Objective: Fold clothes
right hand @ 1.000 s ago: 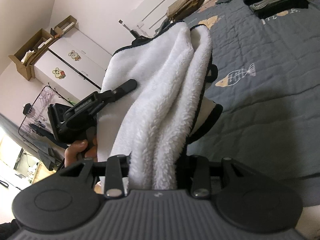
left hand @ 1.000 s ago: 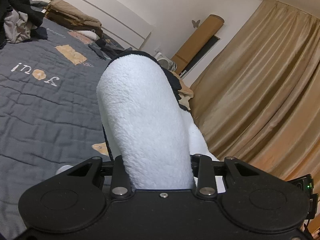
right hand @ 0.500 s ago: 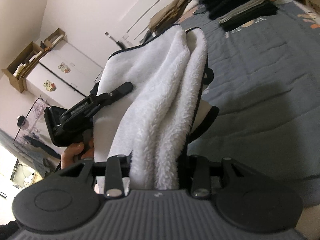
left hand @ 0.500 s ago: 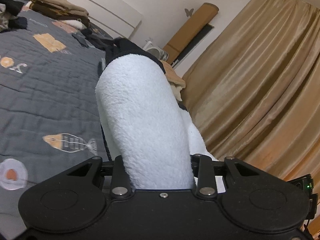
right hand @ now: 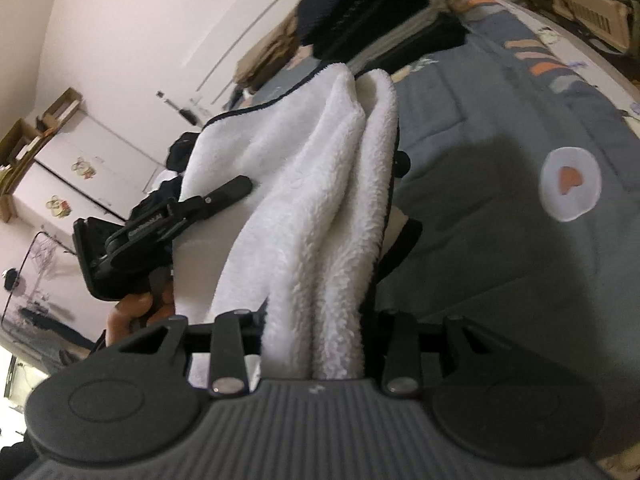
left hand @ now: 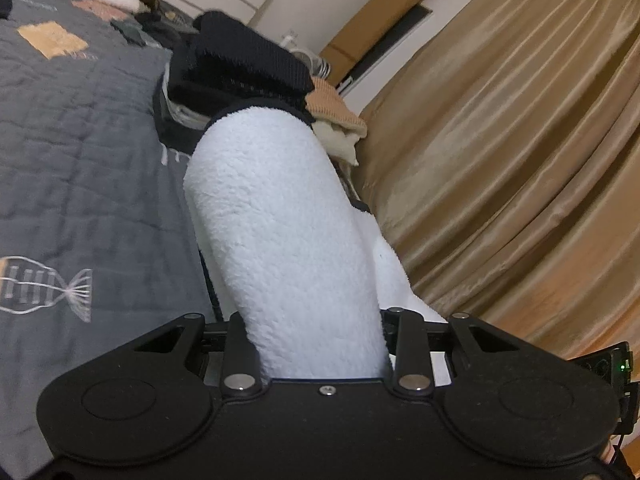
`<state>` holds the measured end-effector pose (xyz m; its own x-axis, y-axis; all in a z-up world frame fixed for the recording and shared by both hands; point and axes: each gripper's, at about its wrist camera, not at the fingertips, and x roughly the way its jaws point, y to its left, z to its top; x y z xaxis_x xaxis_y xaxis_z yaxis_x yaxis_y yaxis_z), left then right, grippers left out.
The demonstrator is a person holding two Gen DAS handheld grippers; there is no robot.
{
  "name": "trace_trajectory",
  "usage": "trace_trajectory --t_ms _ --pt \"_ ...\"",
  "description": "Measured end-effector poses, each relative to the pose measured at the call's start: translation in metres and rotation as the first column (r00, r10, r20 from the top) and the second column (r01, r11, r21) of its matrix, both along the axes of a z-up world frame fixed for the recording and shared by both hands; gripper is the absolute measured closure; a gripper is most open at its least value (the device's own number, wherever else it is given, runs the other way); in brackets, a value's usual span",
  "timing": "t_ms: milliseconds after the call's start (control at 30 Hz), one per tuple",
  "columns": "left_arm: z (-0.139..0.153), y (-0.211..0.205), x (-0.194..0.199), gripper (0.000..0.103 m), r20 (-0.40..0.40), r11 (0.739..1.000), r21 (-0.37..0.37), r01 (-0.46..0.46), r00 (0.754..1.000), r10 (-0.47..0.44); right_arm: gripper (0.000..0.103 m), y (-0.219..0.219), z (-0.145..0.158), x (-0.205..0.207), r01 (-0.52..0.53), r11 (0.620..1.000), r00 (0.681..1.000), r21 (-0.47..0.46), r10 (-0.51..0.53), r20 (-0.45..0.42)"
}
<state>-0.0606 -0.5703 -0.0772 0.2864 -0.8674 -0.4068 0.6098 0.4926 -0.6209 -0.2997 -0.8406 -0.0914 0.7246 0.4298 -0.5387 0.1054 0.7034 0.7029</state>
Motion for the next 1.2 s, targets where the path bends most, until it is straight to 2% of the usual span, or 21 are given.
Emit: trace_trajectory --t_ms 333,633,833,933,1067,1200 --pt "-0.022 -0.055 0.034 0.071 -0.004 0.997 0.065 0.042 0.999 -0.041 0.066 -0.041 -0.036 0.023 0.065 0.998 0.997 0.025 -0.064 -0.034" --pt "-0.045 -0.087 0.068 0.071 -0.030 0.993 0.112 0.045 0.999 -0.042 0.066 -0.061 -0.060 0.048 0.111 0.993 0.993 0.035 -0.109 -0.034" --pt "-0.068 -0.094 0.084 0.071 -0.076 0.991 0.116 0.069 0.995 -0.060 0.065 -0.068 -0.078 0.054 0.117 0.992 0.992 0.039 -0.116 -0.046" --pt "-0.083 -0.094 0.092 0.071 -0.116 0.990 0.123 0.065 0.992 -0.050 0.063 -0.071 -0.090 0.053 0.127 0.991 0.991 0.052 -0.124 -0.049" --pt "-0.095 -0.088 0.101 0.069 -0.159 0.992 0.105 0.072 0.986 -0.055 0.054 -0.073 -0.101 0.046 0.135 0.988 0.990 0.074 -0.132 -0.044" --pt "-0.099 -0.080 0.109 0.059 -0.183 0.991 0.106 0.082 0.981 -0.062 0.045 -0.080 -0.101 0.039 0.138 0.988 0.990 0.073 -0.135 -0.045"
